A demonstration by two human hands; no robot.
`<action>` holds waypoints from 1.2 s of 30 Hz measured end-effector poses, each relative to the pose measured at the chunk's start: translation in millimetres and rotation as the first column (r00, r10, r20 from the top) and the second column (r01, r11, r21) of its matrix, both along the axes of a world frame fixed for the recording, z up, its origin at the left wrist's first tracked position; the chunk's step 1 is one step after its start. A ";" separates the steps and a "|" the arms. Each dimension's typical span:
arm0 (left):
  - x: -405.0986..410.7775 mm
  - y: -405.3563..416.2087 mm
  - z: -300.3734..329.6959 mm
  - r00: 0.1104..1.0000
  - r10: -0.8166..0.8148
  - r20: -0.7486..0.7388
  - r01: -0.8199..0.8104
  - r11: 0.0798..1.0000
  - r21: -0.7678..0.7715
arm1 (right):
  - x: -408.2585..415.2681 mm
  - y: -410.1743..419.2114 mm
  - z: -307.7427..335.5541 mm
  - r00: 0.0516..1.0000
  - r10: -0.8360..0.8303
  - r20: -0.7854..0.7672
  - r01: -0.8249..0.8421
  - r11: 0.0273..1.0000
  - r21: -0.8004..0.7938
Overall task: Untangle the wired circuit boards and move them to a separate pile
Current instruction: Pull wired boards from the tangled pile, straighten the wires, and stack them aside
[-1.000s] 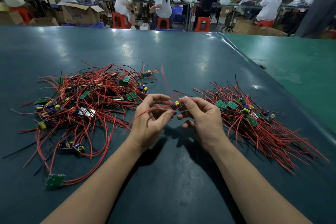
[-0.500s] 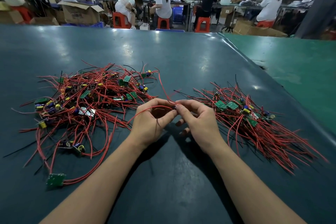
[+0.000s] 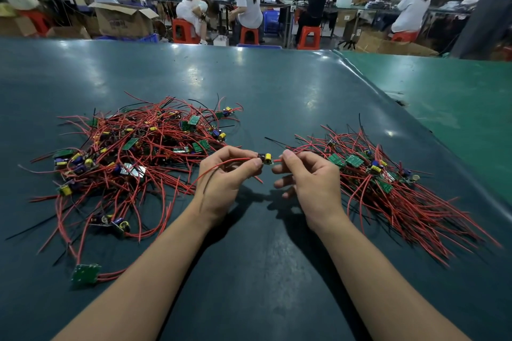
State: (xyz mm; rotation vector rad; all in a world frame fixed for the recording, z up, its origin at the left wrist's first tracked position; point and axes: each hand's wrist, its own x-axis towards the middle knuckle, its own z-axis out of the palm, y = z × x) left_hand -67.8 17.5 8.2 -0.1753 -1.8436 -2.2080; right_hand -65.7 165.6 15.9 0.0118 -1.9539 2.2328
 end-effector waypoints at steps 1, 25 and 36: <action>-0.6 -0.4 -0.6 1.000 -0.013 0.009 0.013 0.998 0.065 | 0.0 -0.6 0.8 1.000 0.020 0.019 -0.019 0.998 -0.058; 0.7 -3.3 3.8 0.991 -0.117 0.059 0.099 0.964 0.246 | -14.0 12.9 7.5 0.944 -0.331 -0.008 0.312 0.899 -0.308; -0.4 -5.1 5.1 0.996 -0.071 0.053 0.051 0.951 0.305 | -17.4 18.2 4.9 0.870 -0.493 -0.008 0.468 0.829 -0.306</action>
